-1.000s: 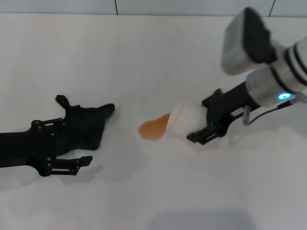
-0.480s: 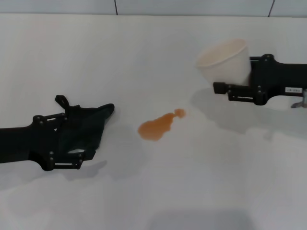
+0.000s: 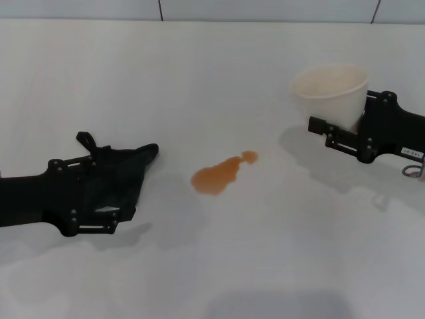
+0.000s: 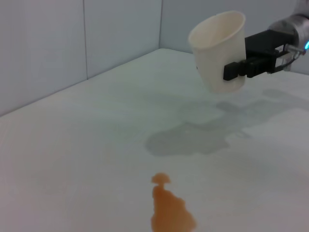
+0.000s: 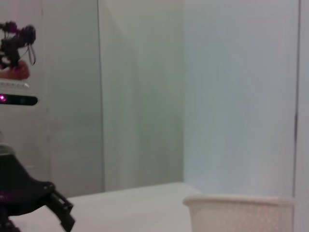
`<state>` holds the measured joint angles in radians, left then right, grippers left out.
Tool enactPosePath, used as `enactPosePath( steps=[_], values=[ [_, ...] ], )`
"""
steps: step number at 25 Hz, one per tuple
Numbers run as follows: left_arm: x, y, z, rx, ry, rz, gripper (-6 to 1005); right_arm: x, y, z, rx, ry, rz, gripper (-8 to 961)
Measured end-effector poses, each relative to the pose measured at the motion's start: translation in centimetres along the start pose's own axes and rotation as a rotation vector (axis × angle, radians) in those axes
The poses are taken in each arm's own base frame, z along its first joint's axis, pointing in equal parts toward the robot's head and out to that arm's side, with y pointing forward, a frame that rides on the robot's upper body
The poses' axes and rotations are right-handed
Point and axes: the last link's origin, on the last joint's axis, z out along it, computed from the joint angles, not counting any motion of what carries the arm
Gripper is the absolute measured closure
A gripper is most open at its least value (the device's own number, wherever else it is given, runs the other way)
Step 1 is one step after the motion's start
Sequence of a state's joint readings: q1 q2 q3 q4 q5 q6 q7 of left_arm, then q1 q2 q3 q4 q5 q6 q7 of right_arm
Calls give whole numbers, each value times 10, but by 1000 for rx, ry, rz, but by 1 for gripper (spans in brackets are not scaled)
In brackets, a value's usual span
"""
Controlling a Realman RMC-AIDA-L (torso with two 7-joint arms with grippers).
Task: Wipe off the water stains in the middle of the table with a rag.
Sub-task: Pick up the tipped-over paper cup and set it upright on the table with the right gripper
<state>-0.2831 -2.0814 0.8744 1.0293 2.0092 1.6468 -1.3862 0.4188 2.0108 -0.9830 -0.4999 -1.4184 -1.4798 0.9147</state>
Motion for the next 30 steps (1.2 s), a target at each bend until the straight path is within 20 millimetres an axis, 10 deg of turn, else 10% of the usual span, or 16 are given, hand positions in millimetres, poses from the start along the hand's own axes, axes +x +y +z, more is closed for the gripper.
enactPosePath(
  steps=[30],
  values=[
    [-5,2,5,-13,6,15,126,63,21,15,190,124,-17,359]
  ],
)
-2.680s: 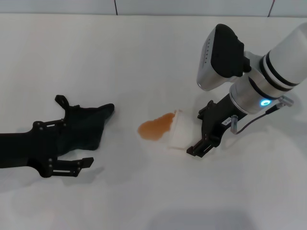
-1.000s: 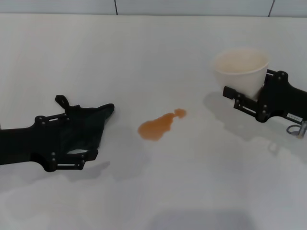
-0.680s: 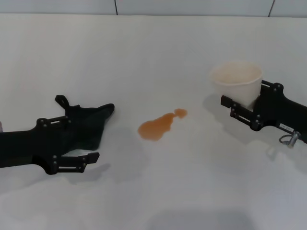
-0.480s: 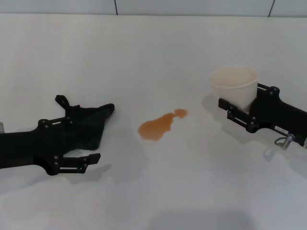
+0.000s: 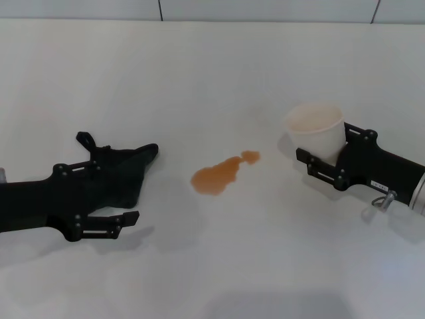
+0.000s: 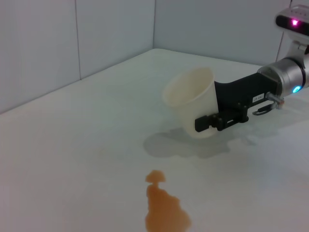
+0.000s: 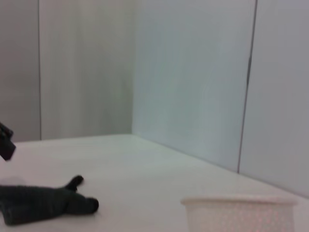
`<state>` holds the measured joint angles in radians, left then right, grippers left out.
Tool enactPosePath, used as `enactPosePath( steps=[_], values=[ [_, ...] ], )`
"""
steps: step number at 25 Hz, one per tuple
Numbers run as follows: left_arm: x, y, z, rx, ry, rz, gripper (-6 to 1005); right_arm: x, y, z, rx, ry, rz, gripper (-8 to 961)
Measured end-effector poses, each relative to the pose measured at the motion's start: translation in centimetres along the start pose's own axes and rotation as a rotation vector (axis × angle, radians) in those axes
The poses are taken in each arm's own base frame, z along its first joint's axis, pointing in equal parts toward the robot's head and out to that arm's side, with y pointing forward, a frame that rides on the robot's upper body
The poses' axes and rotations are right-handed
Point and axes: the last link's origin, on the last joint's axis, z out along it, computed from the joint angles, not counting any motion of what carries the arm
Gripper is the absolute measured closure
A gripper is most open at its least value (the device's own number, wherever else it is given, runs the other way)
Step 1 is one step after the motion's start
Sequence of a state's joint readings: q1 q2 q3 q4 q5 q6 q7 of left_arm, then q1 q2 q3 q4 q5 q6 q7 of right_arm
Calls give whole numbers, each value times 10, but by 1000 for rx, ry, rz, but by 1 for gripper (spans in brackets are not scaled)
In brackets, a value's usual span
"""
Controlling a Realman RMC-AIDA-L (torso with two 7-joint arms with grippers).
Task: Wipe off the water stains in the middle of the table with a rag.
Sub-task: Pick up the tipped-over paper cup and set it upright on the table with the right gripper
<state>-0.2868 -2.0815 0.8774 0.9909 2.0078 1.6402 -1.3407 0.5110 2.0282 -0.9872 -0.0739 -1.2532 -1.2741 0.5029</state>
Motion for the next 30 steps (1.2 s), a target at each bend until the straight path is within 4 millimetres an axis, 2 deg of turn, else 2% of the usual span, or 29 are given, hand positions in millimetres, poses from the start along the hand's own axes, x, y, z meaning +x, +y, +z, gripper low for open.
enactPosePath(
  steps=[10,30],
  values=[
    [0,-1,0,10,-2,0,126,11,1,2,21,66,-28,332],
    [-1,-1,2,5,3,-7,126,21,9,-15,-8,89,-27,324]
  ],
)
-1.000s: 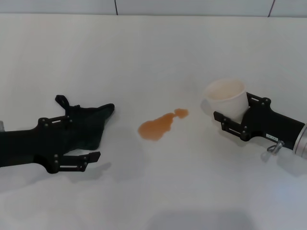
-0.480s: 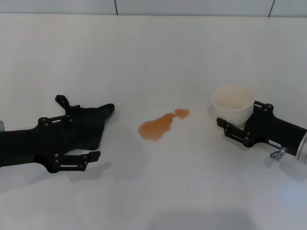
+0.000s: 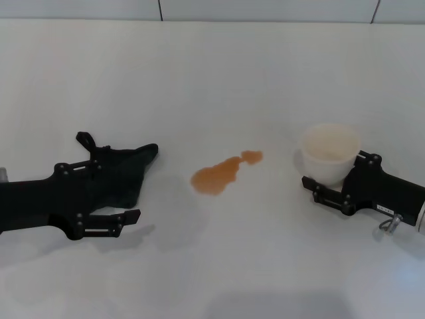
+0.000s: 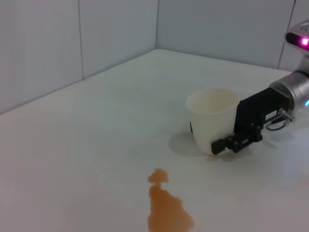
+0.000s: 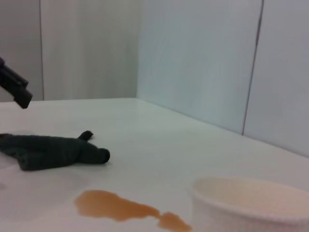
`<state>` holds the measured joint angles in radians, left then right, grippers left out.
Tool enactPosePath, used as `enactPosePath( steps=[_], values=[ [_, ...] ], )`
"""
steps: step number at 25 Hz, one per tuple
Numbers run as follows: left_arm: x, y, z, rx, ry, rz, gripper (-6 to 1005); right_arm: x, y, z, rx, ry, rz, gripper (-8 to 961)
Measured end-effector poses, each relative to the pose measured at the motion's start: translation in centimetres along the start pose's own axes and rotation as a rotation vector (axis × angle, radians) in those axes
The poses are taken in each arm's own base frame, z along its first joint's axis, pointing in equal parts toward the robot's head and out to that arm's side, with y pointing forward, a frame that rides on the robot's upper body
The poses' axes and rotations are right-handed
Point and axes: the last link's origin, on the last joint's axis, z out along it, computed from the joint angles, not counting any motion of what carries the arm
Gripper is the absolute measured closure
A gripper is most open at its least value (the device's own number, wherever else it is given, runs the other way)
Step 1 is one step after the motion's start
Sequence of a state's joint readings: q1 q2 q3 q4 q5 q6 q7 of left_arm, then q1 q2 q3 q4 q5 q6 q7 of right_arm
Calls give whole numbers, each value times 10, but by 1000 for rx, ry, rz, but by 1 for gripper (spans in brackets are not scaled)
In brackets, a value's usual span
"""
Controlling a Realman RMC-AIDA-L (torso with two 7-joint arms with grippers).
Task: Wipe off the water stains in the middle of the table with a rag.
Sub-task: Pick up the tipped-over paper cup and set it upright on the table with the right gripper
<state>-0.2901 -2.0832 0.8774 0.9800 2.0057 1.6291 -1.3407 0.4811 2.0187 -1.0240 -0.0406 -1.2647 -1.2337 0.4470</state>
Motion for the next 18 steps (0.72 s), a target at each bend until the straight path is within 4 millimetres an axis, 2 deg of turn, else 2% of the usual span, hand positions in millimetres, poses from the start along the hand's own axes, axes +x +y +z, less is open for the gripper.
enactPosePath(
  steps=[5,10,18],
  values=[
    [-1,0,0,1,0,-3,126,0,0,-1,-6,-1,-2,272],
    [-2,1,-1,2,0,-7,126,-4,-2,-4,-35,-9,13,96],
    [-3,1,-1,5,-2,-8,126,-5,-11,-17,-41,1,14,86]
  ],
)
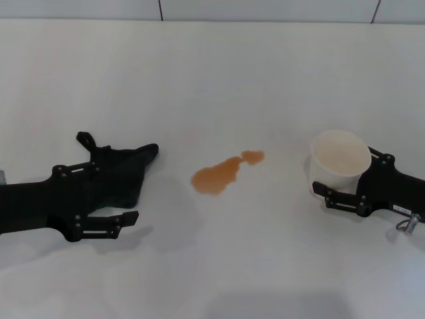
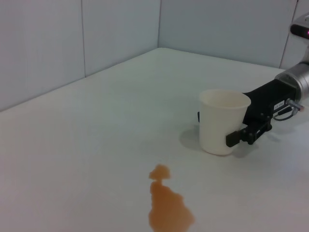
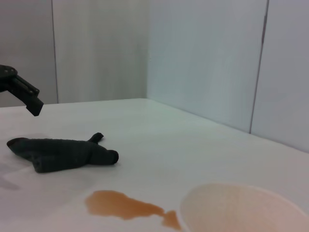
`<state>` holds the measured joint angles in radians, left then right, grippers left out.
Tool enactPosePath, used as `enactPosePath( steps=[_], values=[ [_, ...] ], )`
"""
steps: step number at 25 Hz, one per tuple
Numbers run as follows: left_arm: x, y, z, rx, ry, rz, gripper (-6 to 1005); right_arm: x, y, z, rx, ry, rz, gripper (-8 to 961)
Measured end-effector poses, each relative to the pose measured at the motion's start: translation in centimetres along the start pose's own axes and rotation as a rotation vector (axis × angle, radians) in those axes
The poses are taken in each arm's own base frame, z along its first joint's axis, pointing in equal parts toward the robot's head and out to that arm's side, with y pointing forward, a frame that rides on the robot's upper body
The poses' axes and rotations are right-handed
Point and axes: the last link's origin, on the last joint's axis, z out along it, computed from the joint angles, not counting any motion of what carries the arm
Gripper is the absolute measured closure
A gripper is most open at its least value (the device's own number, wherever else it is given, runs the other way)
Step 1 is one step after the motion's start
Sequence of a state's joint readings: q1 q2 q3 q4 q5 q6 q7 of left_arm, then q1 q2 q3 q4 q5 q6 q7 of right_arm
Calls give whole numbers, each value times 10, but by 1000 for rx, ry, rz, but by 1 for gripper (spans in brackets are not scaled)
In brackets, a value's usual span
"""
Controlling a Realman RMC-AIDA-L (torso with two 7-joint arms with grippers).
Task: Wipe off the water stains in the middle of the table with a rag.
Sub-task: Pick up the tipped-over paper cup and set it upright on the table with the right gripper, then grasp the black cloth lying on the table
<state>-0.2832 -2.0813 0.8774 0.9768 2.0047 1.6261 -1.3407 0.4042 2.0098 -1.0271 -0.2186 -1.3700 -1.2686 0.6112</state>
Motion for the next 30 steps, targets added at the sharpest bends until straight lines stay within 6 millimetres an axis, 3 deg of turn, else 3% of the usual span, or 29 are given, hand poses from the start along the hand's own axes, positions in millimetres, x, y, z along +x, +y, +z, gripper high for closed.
enactPosePath(
  steps=[16,23,30],
  values=[
    [0,-4,-3,19,-7,5,126,4,-13,-34,6,93,-1,89],
    [-5,-1,-9,34,0,-13,126,-12,-24,-54,10,108,-15,90],
    [-7,1,-22,50,34,-37,126,-37,-24,-64,-114,220,-6,91]
  ],
)
